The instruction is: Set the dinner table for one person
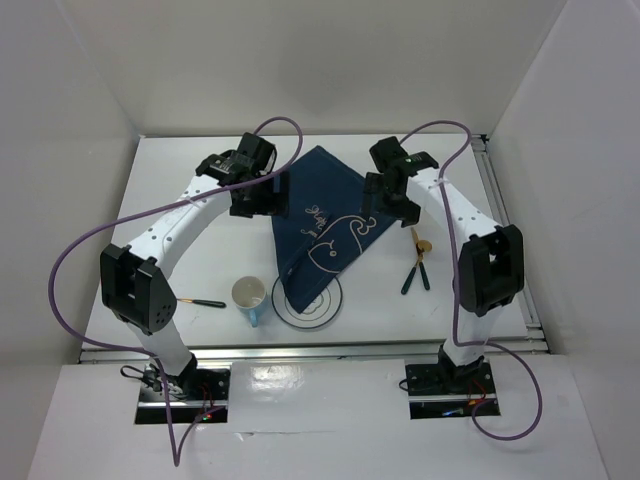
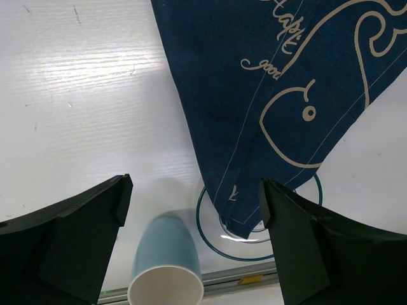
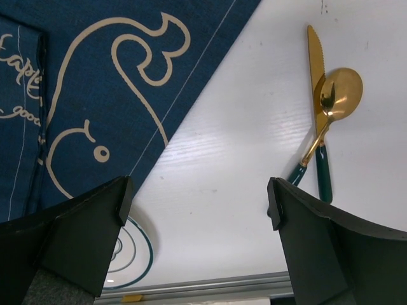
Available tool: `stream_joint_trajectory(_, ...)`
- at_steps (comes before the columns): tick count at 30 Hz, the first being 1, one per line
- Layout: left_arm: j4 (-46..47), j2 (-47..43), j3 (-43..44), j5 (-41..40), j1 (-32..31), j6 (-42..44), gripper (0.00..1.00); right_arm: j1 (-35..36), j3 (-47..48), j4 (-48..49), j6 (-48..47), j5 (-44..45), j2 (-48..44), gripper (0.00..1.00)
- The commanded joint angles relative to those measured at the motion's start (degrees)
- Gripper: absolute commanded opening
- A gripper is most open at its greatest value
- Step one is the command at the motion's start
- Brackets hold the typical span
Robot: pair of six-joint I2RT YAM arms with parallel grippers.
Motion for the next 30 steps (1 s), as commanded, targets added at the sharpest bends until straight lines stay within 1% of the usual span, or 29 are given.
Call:
stream_joint_trajectory(1,0.6,-1.3,1.6,0.7,-0.2,0.6,1.0,-0.4,-0.8,2.8,0.6,0.7,-4.8,1.0)
stream_joint_trajectory(9,0.6,-1.3,1.6,1.3,-0.7,0.1,1.0,-0.4,-2.4,2.3,0.6,0.7,-5.4,1.0)
stream_joint_trajectory(12,0.1,-1.3,1.6,1.3,-1.3,0.8,1.0,-0.4,-5.0,4.2,0.6,-1.6,-7.7,1.0)
stream_joint_trajectory(14,0.0,-1.3,1.6,1.3,-3.0,1.4,0.95,-0.4,-7.6,6.2,0.6,-3.5,-9.5,1.0)
stream_joint_trajectory(15,0.6,-1.3,1.1,1.3,-4.1,2.1,0.9,-0.4,-12.0,9.7,0.6,-5.7,-13.0,1.0)
stream_joint_trajectory(16,0.6,-1.3,1.1,1.3,-4.1,2.1,0.9,-0.4,-12.1,9.8,0.6,-6.7,-13.1,1.0)
stream_joint_trajectory(19,-0.1,0.2,1.1,2.3,-6.5,2.3,0.84,-0.4,-17.3,13.9,0.6,-10.0,-17.5,1.0)
stream_joint_trajectory(22,1.2,1.6,-2.9,5.7,-7.8,1.7,0.77,-0.4,-20.2,15.3,0.6,-11.8,-19.8,1.0)
stream_joint_trajectory(25,2.3,3.5,-5.1,7.2,-9.4,0.6,0.77,-0.4,-22.0,15.8,1.2,-13.7,-20.4,1.0)
stream_joint_trajectory(26,2.3,4.9,-5.1,7.2,-9.4,0.0,0.83,-0.4,-22.7,15.8,1.9,-14.5,-20.4,1.0)
stream_joint_trajectory(30,2.3,7.4,-5.6,5.1,-10.0,-1.4,0.91,-0.4,-24.7,17.2,3.2,-18.6,-19.7,1.0)
